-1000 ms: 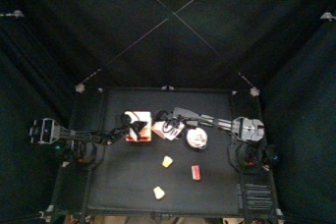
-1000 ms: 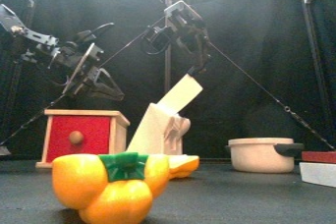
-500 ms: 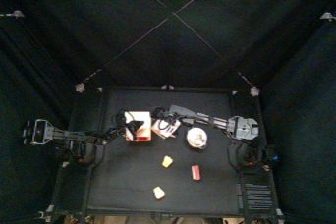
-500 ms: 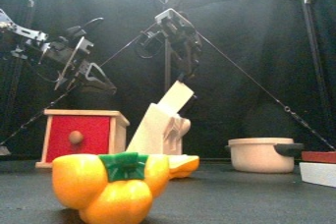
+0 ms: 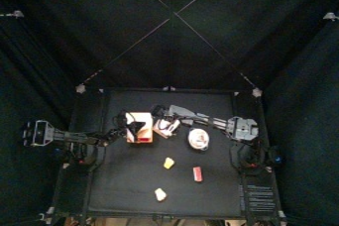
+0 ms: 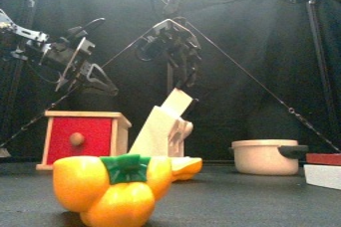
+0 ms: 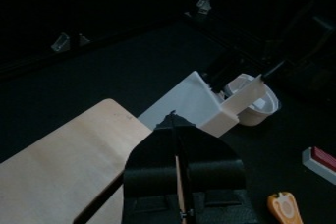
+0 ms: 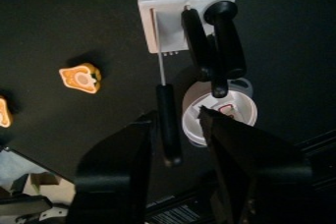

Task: Put cleaver in holder

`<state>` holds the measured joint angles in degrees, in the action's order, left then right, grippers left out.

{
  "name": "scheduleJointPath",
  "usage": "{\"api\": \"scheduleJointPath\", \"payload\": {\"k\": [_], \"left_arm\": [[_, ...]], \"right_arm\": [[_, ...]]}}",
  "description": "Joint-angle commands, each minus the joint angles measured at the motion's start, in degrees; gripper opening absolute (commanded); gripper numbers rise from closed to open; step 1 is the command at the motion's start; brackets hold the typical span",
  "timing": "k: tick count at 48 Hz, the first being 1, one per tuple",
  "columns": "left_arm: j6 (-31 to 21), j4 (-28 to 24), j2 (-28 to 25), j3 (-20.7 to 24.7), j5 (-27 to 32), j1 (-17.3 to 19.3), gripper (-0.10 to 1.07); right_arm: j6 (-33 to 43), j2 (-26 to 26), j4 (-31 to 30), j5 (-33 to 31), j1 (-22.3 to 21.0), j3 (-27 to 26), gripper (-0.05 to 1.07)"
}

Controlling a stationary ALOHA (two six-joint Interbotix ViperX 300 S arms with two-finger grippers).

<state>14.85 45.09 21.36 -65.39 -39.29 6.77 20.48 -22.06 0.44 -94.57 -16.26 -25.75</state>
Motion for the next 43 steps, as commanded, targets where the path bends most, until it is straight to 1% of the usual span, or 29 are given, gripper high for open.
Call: {"api": "scheduleJointPath", "payload": {"k": [1,5,8,25,43], "left_arm": [[0.09,-0.18,0.26,0.53,-0.18,0.0,0.12],[0.09,-0.18,0.18,0.44,-0.18,0.0,0.12],[0.09,-0.09,0.18,0.35,-0.18,-0.09,0.12],[0.09,-0.18,0.18,0.35,-0.18,-0.09,0.12],[0.09,-0.26,0.18,0.18,-0.18,-0.26,0.12]], "right_arm": [[-0.09,1.23,-0.62,0.09,-0.18,-2.02,0.87],[-0.09,1.23,-1.14,0.09,-0.09,-2.2,0.93],[-0.09,1.14,-1.14,0.09,-0.18,-2.29,0.94],[-0.26,1.49,-1.14,-1.23,-0.09,-2.29,0.94],[-2.64,2.55,-1.14,-1.49,0.35,-1.14,0.94]]}}
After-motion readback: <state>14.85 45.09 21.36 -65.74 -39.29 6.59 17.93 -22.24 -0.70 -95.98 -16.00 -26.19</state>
